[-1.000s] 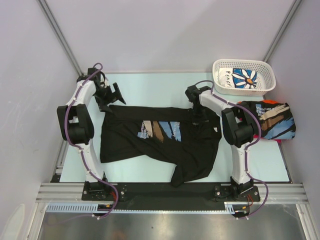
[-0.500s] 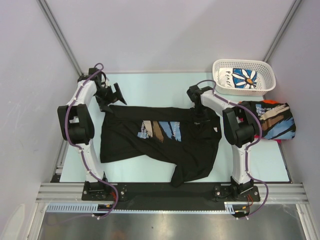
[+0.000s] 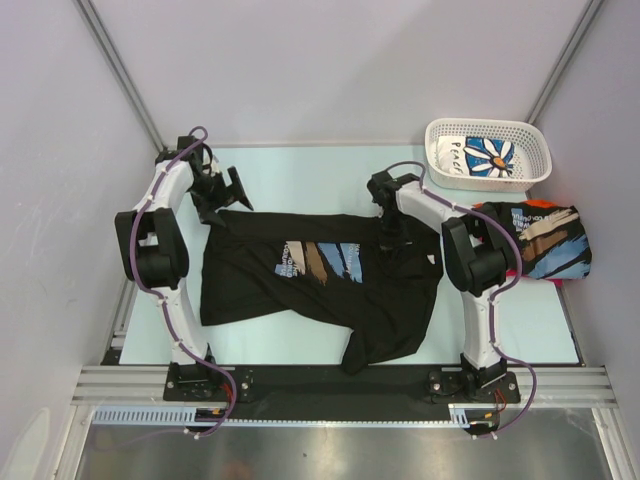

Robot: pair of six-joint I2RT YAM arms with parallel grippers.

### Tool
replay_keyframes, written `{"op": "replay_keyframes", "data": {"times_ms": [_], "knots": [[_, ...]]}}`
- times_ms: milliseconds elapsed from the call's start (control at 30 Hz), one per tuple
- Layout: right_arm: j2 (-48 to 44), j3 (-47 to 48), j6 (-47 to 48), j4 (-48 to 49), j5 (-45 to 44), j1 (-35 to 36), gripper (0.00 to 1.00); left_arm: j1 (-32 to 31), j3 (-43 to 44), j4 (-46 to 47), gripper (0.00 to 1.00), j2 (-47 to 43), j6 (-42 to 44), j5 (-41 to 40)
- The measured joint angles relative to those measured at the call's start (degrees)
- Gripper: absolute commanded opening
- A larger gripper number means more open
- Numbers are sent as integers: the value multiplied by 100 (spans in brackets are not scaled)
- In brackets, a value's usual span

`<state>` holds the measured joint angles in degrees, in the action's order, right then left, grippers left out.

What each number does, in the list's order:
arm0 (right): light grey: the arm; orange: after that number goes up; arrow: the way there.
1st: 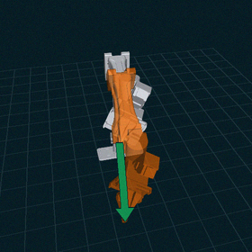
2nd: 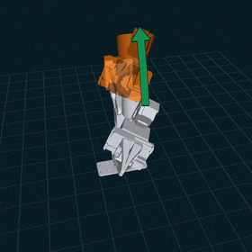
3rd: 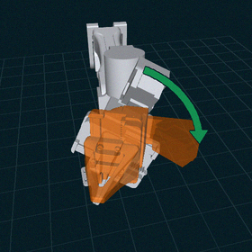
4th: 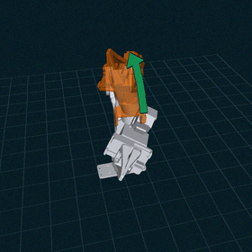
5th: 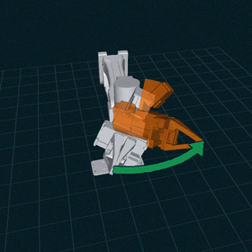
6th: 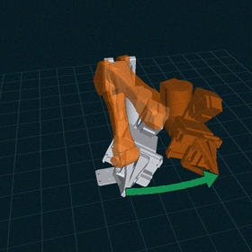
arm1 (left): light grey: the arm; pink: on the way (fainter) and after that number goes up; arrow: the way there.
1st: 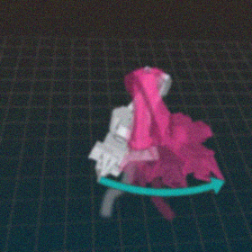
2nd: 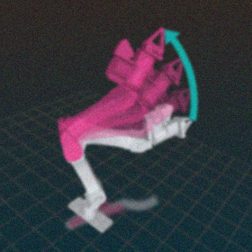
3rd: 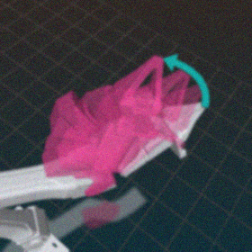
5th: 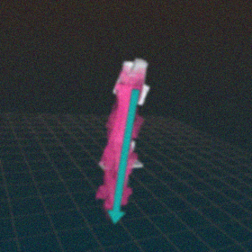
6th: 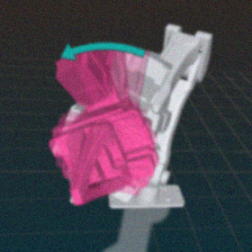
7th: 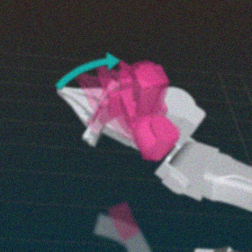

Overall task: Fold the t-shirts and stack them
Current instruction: Fold the flattened tshirt in 1/3 of the way

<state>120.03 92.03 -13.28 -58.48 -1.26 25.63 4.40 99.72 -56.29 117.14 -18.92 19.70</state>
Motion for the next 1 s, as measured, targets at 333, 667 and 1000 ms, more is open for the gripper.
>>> {"op": "replay_keyframes", "data": {"times_ms": [333, 667, 1000], "knots": [[42, 455, 0, -2, 684, 192, 0, -7, 0, -2, 100, 101, 7, 0], [-525, 439, -26, -90, 448, -116, 8, -13, -365, 13, 99, -184, 214, -26], [-1340, -503, -275, 107, -376, -859, 63, 94, -1333, 291, 100, -988, 247, -221]]}}
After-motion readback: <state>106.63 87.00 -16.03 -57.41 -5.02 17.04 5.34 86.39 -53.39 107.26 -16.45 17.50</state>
